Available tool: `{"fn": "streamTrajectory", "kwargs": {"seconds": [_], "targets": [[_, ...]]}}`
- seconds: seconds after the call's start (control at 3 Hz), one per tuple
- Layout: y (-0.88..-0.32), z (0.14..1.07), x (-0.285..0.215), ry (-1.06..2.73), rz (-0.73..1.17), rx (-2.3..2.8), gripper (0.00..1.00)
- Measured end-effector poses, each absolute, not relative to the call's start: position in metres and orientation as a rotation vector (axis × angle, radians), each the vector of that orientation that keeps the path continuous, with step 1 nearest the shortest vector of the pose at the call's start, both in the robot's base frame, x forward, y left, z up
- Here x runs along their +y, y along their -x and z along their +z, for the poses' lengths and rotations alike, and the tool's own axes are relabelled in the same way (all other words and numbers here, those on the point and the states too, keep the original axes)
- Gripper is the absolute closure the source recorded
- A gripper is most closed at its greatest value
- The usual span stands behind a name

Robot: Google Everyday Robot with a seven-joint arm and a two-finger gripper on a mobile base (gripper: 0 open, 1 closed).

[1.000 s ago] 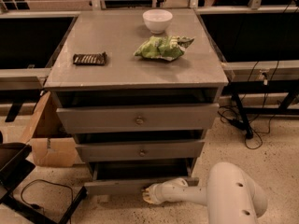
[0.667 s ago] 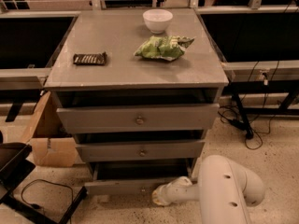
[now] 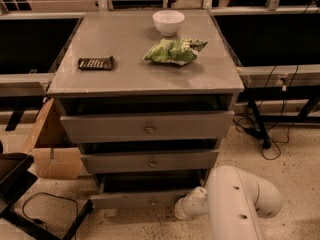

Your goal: Close bottom drawer

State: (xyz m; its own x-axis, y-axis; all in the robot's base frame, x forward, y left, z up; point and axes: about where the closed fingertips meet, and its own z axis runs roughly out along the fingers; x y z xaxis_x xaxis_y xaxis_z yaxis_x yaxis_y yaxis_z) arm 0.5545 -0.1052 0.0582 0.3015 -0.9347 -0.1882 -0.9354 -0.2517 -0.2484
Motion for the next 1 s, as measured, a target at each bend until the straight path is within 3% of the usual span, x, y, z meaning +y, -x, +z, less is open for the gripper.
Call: {"fn": "streamTrajectory", "kwargs": {"seconds": [1.0], "targets": [[-0.5687,0.0739,-0.0774,2.222,-0.004,1.664,1.00]]}}
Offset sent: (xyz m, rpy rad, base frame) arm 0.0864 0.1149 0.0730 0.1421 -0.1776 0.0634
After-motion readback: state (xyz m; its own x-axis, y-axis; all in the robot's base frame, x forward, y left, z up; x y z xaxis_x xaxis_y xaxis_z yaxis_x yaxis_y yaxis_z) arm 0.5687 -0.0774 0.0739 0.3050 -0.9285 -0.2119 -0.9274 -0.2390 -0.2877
